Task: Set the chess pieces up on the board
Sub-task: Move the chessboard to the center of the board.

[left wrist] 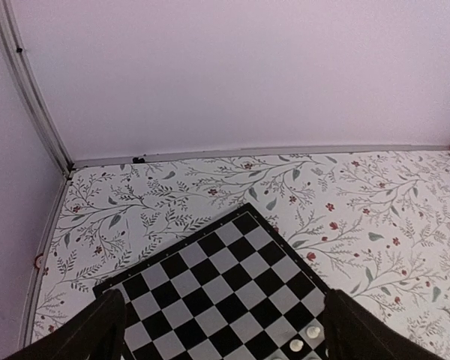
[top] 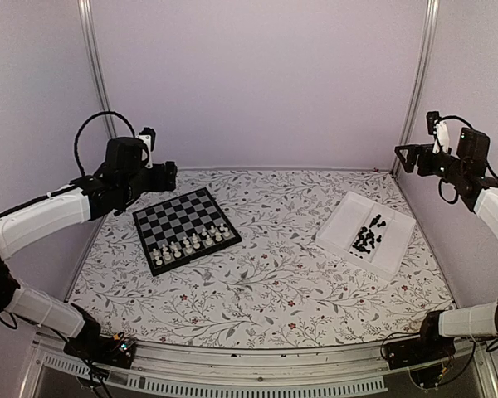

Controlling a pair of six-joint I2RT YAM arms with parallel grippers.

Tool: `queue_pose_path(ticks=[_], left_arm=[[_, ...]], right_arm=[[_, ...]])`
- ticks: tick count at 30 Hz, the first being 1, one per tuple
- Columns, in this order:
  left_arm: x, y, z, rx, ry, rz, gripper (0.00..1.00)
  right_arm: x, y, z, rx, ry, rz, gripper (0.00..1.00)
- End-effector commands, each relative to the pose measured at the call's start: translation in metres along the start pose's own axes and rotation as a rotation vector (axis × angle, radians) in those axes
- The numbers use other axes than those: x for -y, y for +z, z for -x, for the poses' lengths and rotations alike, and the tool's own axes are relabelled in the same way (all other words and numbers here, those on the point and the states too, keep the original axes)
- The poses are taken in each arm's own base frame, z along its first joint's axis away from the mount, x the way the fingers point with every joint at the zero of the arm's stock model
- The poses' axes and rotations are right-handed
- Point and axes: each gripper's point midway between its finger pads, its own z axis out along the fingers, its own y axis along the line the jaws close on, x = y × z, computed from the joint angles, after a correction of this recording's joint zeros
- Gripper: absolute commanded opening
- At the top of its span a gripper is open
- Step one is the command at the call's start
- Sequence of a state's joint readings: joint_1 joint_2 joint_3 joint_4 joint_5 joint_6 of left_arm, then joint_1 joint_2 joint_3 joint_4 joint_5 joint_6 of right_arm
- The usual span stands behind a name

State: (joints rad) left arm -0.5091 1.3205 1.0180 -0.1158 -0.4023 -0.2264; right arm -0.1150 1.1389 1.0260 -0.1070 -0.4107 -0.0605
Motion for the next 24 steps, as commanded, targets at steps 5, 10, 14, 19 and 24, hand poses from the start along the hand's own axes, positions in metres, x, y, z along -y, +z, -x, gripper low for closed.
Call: queue_pose_path(ticks=[5, 10, 14, 19, 24], left_arm=[[-0.058, 0.038, 0.03, 0.03, -0.078, 0.031, 0.92], [-0.096, 0.088, 0.032, -0.047, -0.104, 0.079, 0.96], [-0.115, 0.142, 0.024, -0.123, -0.117, 0.057, 0.98], [-0.135, 0.222, -0.011, -0.289, -0.105, 0.026, 0.99], [-0.129, 0.27, -0.054, -0.379, -0.141, -0.09, 0.99]], right_arm=[[0.014, 0.003, -0.026, 0.035, -0.008, 0.06, 0.99], [0.001, 0.001, -0.048, 0.03, -0.057, 0.18, 0.99], [-0.009, -0.001, -0.06, 0.023, -0.08, 0.27, 0.99], [-0.018, -0.004, -0.066, 0.031, -0.112, 0.34, 0.99], [-0.022, -0.005, -0.068, 0.038, -0.126, 0.378, 0.99]])
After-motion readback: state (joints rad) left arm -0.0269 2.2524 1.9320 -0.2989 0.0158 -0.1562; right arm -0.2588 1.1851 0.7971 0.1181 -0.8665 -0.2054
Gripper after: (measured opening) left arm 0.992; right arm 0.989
